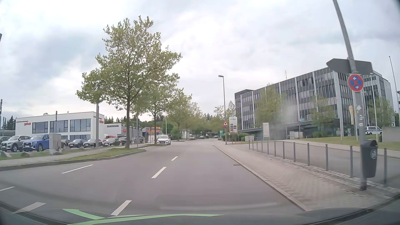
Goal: Follow the waypoints while adhering to traffic rules and regulations
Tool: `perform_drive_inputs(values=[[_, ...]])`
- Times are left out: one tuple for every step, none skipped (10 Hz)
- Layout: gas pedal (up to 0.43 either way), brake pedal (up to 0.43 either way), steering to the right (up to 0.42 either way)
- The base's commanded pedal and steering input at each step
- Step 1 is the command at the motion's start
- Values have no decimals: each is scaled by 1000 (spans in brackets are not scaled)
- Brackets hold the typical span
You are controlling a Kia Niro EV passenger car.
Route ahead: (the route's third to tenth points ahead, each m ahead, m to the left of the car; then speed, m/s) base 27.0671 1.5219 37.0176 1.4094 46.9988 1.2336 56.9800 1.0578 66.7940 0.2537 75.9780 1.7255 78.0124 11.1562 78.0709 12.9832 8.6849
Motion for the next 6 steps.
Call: perform_drive_inputs(values=[[220, 0, -4], [220, 0, -4], [220, 0, -4], [220, 0, -4], [220, 0, -4], [220, 0, -3]])
